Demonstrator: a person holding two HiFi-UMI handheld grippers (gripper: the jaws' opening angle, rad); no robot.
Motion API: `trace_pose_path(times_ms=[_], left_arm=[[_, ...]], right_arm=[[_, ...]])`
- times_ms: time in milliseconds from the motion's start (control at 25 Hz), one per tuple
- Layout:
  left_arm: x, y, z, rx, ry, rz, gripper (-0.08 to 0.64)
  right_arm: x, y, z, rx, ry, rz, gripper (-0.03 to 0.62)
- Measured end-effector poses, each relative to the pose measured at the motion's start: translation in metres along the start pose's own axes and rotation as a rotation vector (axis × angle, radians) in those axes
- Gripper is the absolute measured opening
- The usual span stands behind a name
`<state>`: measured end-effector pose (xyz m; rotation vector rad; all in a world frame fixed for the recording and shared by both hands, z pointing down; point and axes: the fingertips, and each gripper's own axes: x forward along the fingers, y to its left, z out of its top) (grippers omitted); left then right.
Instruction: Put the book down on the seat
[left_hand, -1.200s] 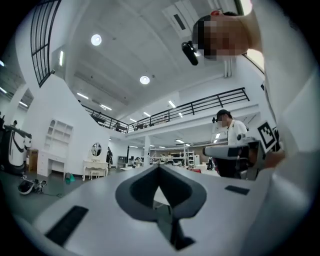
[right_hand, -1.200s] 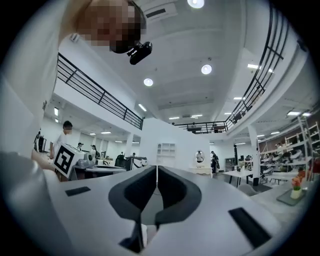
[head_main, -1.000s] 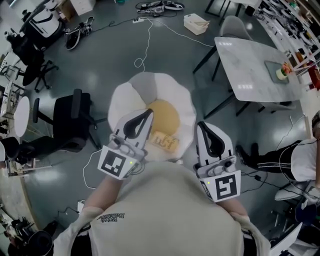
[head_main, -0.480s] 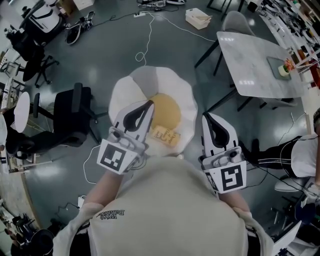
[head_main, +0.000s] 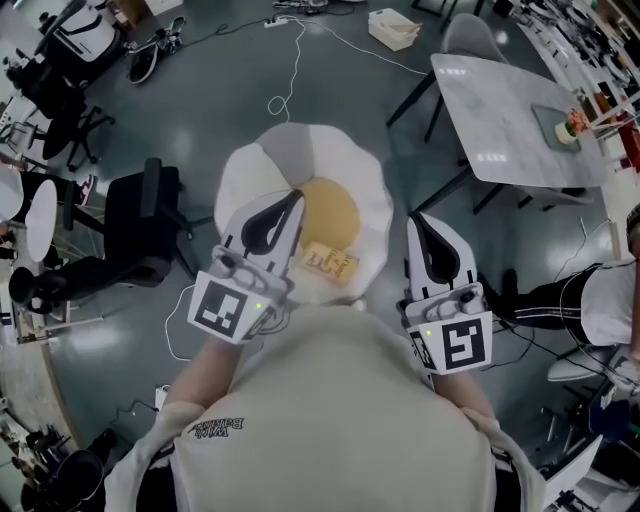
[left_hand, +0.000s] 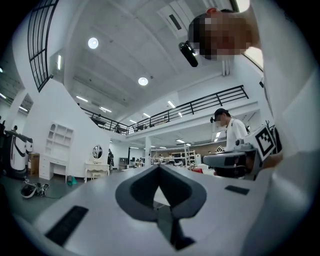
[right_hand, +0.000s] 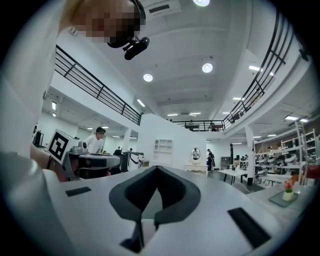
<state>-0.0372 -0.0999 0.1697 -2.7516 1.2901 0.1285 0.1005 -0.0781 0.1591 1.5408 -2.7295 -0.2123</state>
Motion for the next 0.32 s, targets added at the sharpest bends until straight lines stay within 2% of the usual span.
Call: trace_pose_path(times_ms=[320], left_arm=[[-0.0034,-0.0085,-0.0023,-0.009,0.018,-0.004,0.009]], right_arm=[[-0.0054,0.0061,-0.0008,0.009,0.001,0.013,0.008]])
